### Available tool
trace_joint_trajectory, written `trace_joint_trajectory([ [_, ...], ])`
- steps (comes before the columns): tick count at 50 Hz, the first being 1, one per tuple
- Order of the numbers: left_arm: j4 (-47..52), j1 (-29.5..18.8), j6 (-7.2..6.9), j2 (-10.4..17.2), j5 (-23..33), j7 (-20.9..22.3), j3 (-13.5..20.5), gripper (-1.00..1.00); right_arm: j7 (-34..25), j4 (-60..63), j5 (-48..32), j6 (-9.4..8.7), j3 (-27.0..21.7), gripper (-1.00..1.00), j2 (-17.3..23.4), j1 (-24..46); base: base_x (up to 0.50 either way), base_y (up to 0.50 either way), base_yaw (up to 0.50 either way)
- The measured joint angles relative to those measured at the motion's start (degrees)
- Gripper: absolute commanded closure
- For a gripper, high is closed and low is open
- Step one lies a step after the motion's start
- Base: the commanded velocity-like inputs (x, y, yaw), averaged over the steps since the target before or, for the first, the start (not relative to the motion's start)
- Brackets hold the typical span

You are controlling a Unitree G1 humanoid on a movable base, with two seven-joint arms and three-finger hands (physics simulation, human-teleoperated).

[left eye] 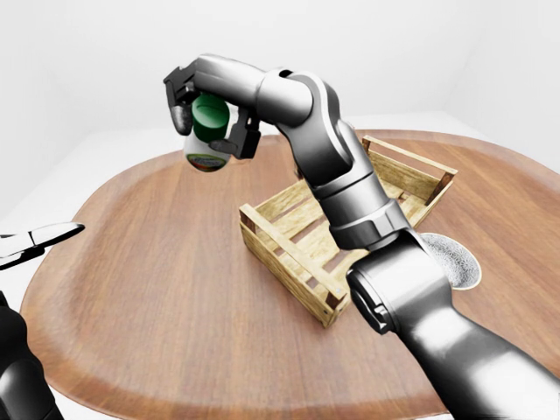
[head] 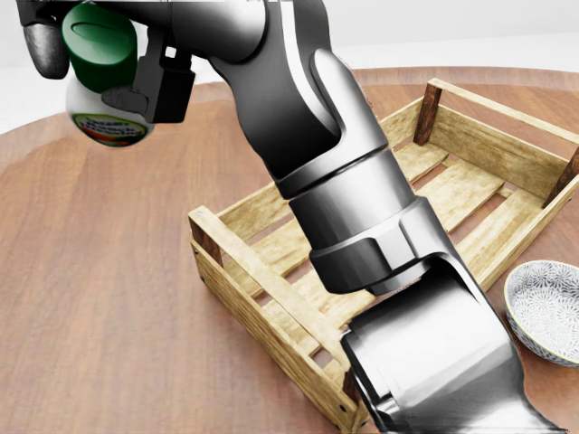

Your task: Pick up the salad dressing and put it in the tray.

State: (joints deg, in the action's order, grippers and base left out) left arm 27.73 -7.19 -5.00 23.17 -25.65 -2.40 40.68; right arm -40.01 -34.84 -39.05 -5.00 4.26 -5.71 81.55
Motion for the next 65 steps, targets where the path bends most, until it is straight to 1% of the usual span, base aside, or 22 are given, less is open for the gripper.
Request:
trace_joint_trajectory([
  [6, 0.34, -0.06, 0.00, 0.06, 0.01, -0.04, 0.09, -1.00, 0.00, -10.74, 4.46, 0.00, -1.90, 1.00, 7.97, 7.25, 0.00, 0.00, 0.00],
  [12, 0.71, -0.11, 0.00, 0.06, 0.08, -0.12, 0.09, -1.00, 0.00, -18.22, 6.87, 0.00, -4.02, 1.00, 15.74, 9.85, 0.00, 0.00, 0.00],
  [17, 0.89, -0.16, 0.00, -0.01, 0.20, -0.18, -0.02, -1.00, 0.00, -23.84, 8.69, 0.00, -6.11, 1.00, 21.96, 9.59, 0.00, 0.00, 0.00],
  [22, 1.03, -0.22, 0.00, -0.01, 0.21, -0.23, 0.00, -1.00, 0.00, -28.65, 10.84, 0.00, -8.08, 1.00, 27.27, 7.75, 0.00, 0.00, 0.00],
  [29, 1.14, -0.26, 0.00, -0.10, 0.41, -0.26, -0.19, -1.00, 0.00, -34.02, 14.05, 0.00, -10.19, 1.00, 32.32, 3.69, 0.00, 0.00, 0.00],
  [34, 1.12, -0.31, 0.00, -0.12, 0.52, -0.22, -0.25, -1.00, 0.86, -36.88, 16.35, 0.00, -11.37, 1.00, 34.01, 0.38, 0.00, 0.00, 0.00],
  [41, 0.91, -0.35, 0.00, -0.30, 0.82, -0.18, -0.61, -1.00, 4.33, -39.86, 19.51, 0.00, -13.20, 1.00, 34.45, -4.44, 0.00, 0.00, 0.00],
  [54, 0.75, -0.39, 0.00, -0.21, 0.94, -0.04, -0.42, -1.00, 11.31, -42.69, 23.78, 0.00, -15.86, 1.00, 32.18, -12.10, 0.00, 0.00, 0.00],
  [65, 0.45, -0.34, 0.00, -0.05, 0.88, 0.07, -0.12, -1.00, 16.04, -43.76, 21.44, 0.00, -15.26, 1.00, 30.20, -14.89, 0.00, 0.00, 0.00],
])
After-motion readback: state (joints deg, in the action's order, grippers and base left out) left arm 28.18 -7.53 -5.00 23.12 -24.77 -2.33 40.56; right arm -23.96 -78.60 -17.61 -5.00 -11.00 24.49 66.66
